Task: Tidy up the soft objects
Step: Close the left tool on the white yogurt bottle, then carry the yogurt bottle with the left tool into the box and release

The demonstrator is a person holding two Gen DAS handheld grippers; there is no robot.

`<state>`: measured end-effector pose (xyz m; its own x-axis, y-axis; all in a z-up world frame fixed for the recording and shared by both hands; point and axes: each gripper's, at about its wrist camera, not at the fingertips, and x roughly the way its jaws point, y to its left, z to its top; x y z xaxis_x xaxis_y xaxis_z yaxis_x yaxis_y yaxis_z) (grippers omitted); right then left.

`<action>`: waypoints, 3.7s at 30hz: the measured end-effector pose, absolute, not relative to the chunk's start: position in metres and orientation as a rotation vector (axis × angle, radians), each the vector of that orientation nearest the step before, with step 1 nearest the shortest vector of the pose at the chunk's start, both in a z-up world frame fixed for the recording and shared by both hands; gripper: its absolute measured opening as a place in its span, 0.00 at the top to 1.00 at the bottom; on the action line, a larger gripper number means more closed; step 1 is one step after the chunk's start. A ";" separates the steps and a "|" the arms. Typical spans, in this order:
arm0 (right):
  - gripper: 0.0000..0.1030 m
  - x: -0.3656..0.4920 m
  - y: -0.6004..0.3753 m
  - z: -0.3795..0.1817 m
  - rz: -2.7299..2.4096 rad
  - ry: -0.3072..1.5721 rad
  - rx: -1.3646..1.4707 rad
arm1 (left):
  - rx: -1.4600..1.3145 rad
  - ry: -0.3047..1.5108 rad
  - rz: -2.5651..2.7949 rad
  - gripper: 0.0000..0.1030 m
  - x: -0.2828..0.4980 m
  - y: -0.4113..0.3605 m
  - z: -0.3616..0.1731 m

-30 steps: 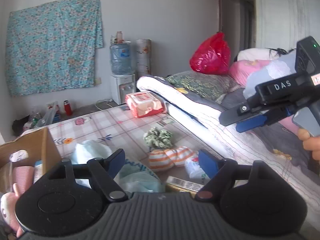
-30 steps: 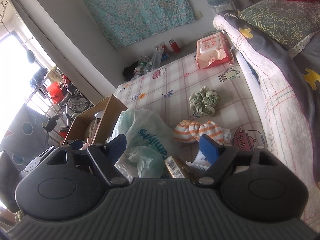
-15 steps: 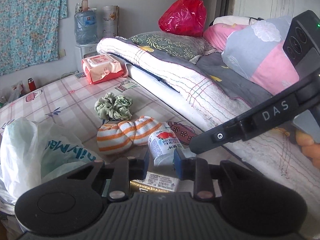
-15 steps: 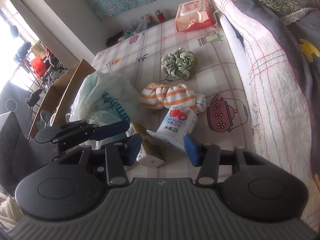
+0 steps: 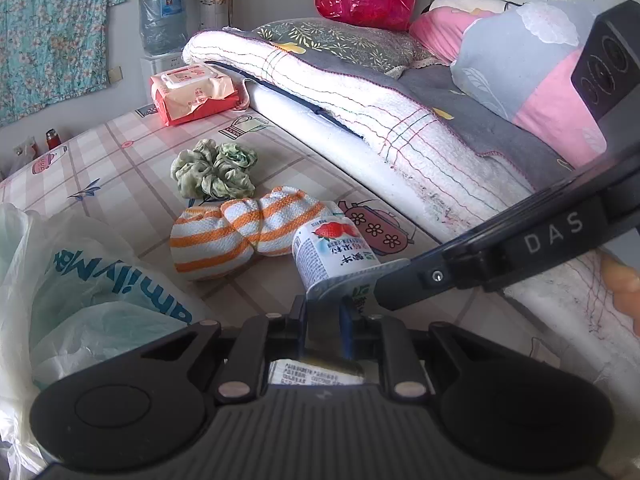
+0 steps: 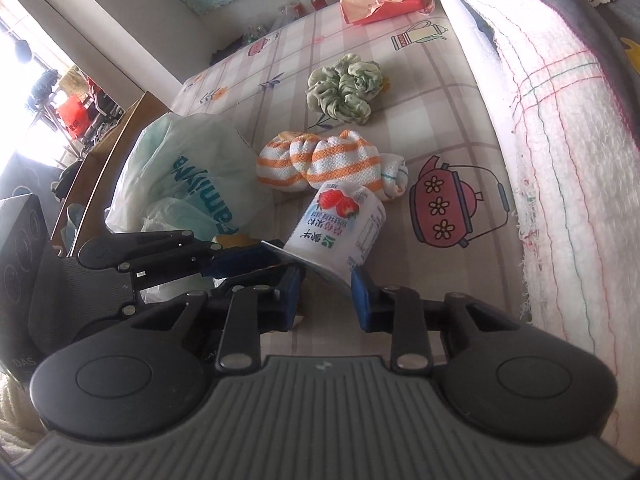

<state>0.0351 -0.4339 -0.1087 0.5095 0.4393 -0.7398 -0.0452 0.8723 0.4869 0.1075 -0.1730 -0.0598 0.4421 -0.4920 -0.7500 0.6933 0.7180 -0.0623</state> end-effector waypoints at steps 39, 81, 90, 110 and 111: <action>0.84 0.020 -0.440 -0.043 0.316 0.861 0.685 | -0.092 0.692 -0.675 0.69 0.105 -0.122 0.033; 0.69 0.087 -0.121 0.015 0.932 1.217 0.220 | -0.420 1.033 -0.128 0.75 0.071 0.164 0.011; 0.68 0.083 -0.169 0.018 0.896 1.113 0.341 | -0.273 1.113 -0.077 0.80 0.088 0.148 -0.003; 0.61 0.074 -0.212 -0.002 0.846 1.073 0.442 | 0.433 0.839 -0.099 0.99 0.055 0.062 0.031; 0.61 0.074 -0.212 -0.004 0.844 1.077 0.446 | 0.429 0.845 -0.112 0.99 0.055 0.059 0.029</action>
